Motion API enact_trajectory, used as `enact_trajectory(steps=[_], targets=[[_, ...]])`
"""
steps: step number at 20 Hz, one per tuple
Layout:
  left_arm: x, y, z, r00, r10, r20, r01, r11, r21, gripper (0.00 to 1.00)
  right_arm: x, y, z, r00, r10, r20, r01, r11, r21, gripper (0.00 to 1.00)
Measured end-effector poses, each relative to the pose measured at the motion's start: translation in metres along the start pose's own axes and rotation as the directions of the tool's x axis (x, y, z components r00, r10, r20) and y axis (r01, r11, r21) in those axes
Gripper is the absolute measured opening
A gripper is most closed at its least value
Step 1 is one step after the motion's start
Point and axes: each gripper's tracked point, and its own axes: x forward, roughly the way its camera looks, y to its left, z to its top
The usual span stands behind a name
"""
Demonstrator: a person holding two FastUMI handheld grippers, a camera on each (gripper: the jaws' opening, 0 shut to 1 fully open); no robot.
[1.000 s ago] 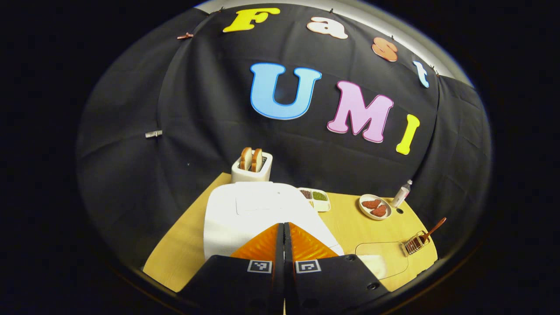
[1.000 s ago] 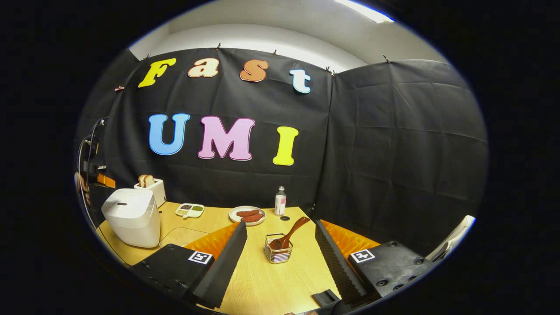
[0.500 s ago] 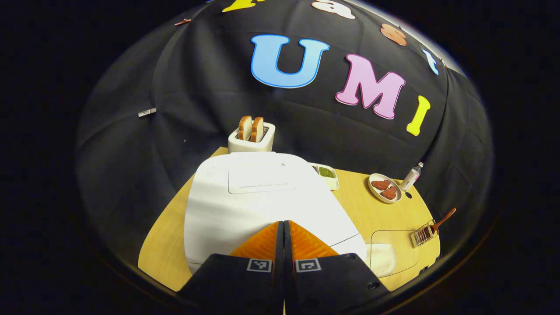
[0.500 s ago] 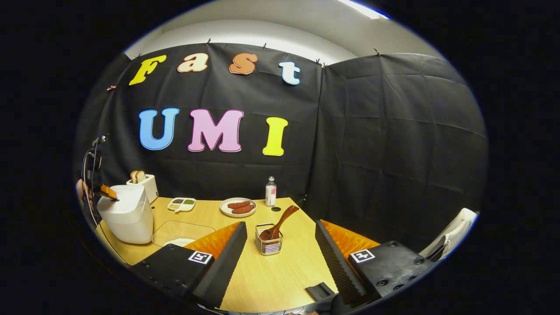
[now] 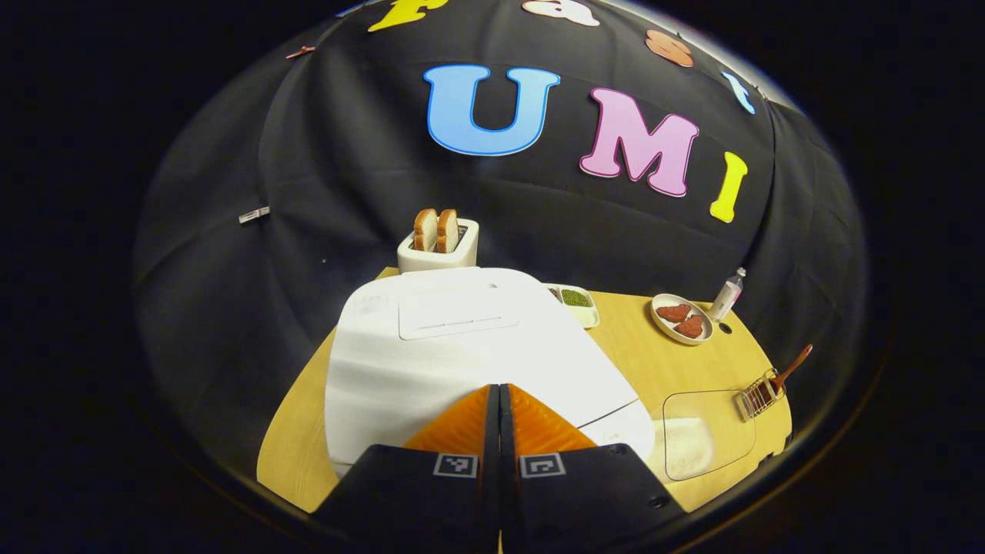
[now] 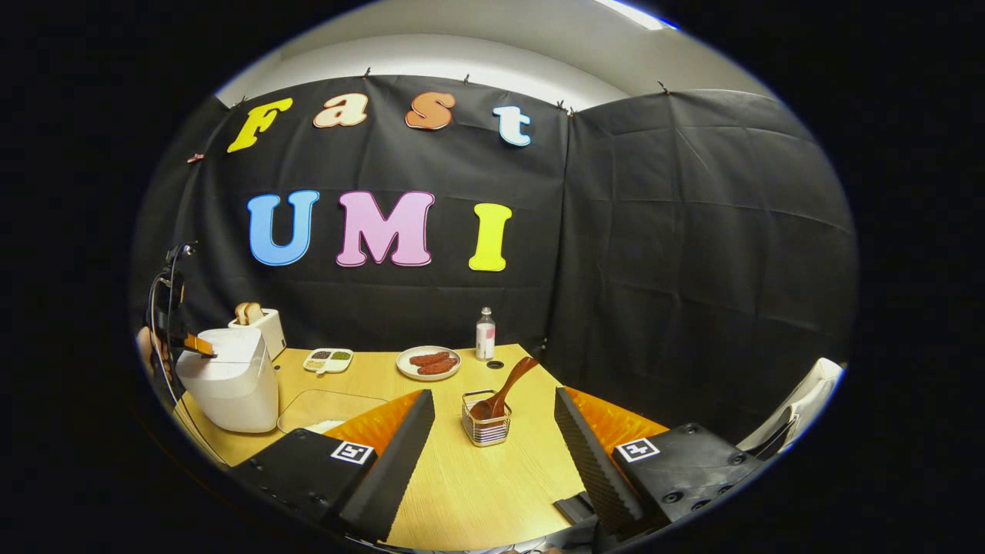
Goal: Close the left gripper, press the button to open the rice cooker; take a wooden spoon from the chopstick holder with the right hand, scoop a spoonful of rice and pour it into the rice cooker, then put the wooden spoon back into the chopstick holder.
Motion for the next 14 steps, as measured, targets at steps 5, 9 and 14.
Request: enact_trajectory(steps=[5, 9, 14], targets=[[-0.057, -0.001, 0.096, 0.947, 0.054, 0.316, -0.097, 0.988, 0.122, 0.06, 0.008, -0.001, 0.015, 1.000, -0.008, 0.026, 0.008, 1.000, 0.008, 0.98], [-0.117, -0.026, 0.134, 0.883, 0.005, 0.469, -0.096, 0.981, 0.170, 0.06, 0.023, -0.005, 0.033, 0.998, -0.008, 0.070, 0.008, 1.000, 0.006, 0.98], [-0.166, -0.066, 0.113, 0.870, -0.046, 0.491, -0.036, 0.987, 0.156, 0.08, 0.056, -0.011, 0.033, 0.998, 0.012, 0.061, -0.014, 0.999, 0.030, 0.98]])
